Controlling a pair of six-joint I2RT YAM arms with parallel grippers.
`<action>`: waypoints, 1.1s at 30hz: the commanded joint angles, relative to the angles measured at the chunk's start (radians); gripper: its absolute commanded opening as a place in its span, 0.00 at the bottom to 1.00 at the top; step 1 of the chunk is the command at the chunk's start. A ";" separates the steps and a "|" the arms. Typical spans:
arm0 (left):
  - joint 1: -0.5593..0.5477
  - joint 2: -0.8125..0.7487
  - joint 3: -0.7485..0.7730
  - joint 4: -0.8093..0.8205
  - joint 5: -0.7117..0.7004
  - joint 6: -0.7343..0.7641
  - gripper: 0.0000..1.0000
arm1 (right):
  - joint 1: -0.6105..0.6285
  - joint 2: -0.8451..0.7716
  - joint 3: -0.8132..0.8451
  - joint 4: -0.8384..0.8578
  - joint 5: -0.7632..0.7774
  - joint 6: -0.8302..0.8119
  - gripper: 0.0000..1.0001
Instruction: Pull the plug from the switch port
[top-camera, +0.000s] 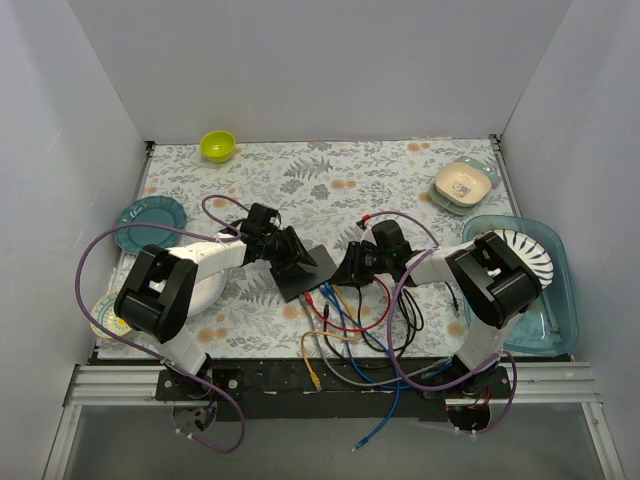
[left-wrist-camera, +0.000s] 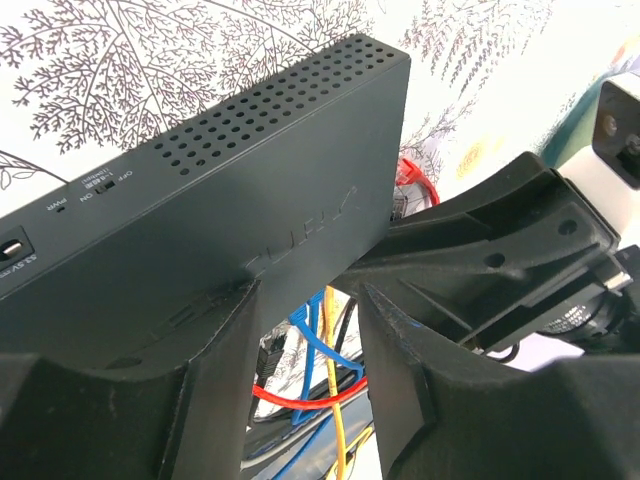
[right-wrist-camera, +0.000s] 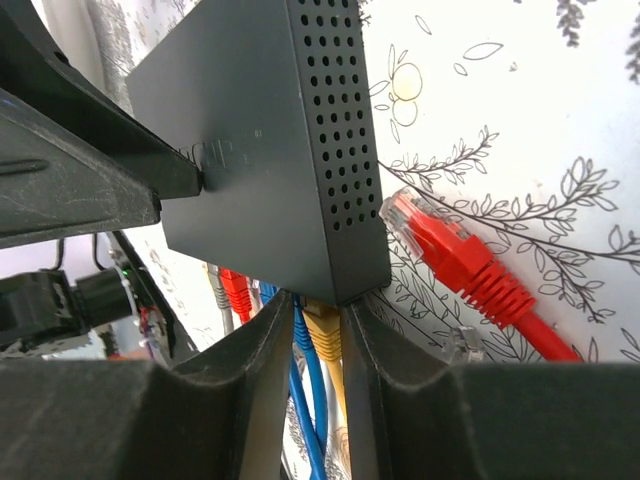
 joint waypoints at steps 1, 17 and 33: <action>0.003 0.001 -0.004 -0.012 0.008 0.023 0.43 | -0.006 0.024 -0.043 0.140 -0.020 0.086 0.32; -0.016 0.022 -0.101 0.255 0.261 -0.072 0.43 | -0.017 0.033 -0.079 0.098 -0.028 0.038 0.01; -0.026 0.157 -0.067 0.182 0.161 -0.071 0.41 | -0.012 -0.033 -0.166 -0.045 -0.039 -0.075 0.01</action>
